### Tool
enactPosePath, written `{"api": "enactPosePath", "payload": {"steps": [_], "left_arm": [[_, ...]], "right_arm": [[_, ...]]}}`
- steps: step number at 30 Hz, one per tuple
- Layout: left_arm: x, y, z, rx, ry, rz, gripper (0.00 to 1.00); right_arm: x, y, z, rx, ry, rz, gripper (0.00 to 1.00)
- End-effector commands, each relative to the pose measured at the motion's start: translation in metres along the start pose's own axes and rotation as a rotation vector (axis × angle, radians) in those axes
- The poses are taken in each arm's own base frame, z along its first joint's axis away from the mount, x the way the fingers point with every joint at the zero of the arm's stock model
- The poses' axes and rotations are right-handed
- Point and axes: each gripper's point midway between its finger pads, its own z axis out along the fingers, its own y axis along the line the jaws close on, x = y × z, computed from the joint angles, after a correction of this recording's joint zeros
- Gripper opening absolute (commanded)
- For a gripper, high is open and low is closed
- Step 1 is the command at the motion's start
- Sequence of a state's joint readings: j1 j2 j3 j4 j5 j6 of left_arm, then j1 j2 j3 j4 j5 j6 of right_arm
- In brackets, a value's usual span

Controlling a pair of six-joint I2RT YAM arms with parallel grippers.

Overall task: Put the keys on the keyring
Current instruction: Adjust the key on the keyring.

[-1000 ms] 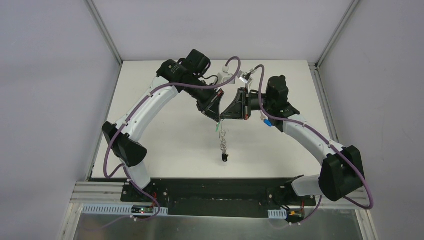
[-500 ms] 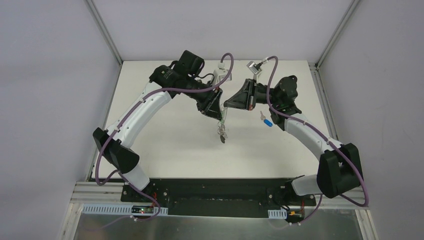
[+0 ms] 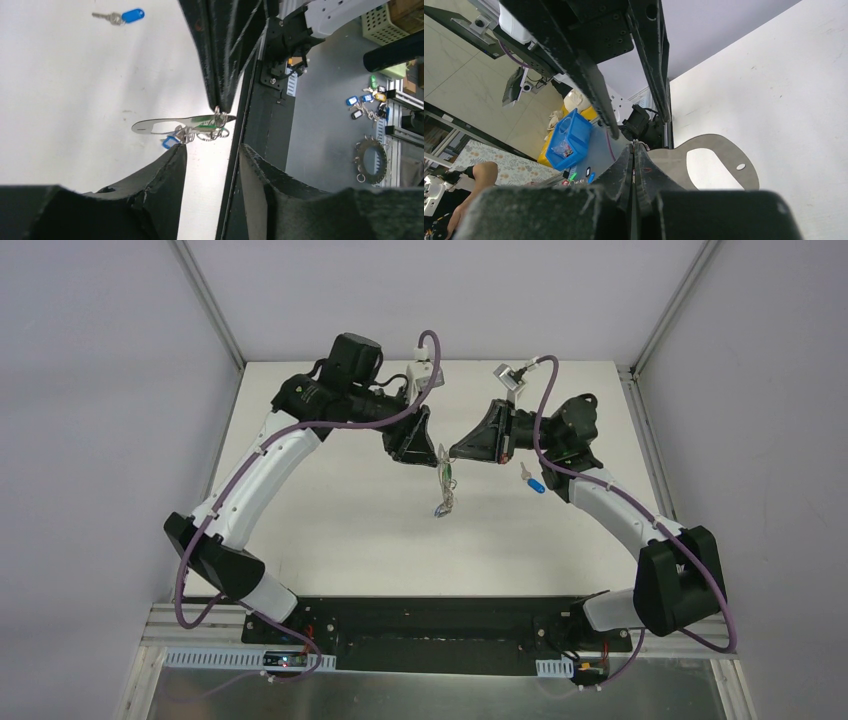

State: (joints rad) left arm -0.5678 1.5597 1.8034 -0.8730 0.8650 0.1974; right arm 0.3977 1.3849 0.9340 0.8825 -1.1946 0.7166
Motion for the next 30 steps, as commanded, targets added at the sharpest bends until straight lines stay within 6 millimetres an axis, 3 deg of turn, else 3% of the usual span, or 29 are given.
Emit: {"api": "enactPosePath", "payload": {"steps": [1, 12, 30], "left_arm": [[-0.019, -0.02, -0.003, 0.083, -0.109, 0.066, 0.45], [-0.017, -0.018, 0.011, 0.135, -0.134, 0.026, 0.43], [-0.008, -0.021, 0.019, 0.17, -0.124, -0.032, 0.25]], "right_arm": [[-0.004, 0.02, -0.003, -0.05, 0.002, -0.116, 0.0], [-0.003, 0.021, -0.002, -0.056, 0.004, -0.104, 0.0], [-0.006, 0.017, -0.001, -0.047, -0.008, -0.098, 0.0]]}}
